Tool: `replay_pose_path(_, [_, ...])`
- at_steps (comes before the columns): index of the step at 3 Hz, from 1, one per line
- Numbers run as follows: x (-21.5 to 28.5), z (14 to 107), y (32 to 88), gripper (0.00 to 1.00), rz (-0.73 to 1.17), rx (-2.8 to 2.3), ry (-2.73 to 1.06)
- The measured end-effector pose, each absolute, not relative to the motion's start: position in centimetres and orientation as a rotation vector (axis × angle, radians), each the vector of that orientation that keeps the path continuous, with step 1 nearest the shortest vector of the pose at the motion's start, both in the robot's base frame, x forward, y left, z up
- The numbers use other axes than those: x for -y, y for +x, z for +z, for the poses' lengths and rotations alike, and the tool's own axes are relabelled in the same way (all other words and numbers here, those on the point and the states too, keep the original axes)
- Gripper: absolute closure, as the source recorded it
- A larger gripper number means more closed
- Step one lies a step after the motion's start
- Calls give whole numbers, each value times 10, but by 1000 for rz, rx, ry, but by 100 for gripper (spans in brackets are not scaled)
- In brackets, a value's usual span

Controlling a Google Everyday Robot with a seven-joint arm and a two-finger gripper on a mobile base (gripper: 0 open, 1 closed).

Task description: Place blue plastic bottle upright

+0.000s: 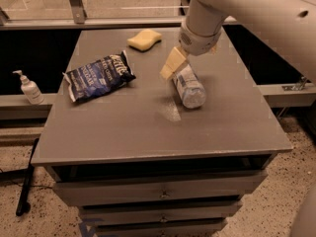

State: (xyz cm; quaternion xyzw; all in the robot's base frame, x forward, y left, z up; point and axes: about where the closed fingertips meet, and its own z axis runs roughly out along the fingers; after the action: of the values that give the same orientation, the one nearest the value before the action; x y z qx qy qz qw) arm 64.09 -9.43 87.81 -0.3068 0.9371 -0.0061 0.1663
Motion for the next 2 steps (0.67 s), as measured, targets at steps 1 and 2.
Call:
replay_pose_path(1, [76, 869, 656, 0, -9, -2721, -767])
replay_pose_path(2, [56, 863, 664, 0, -59, -2754, -671])
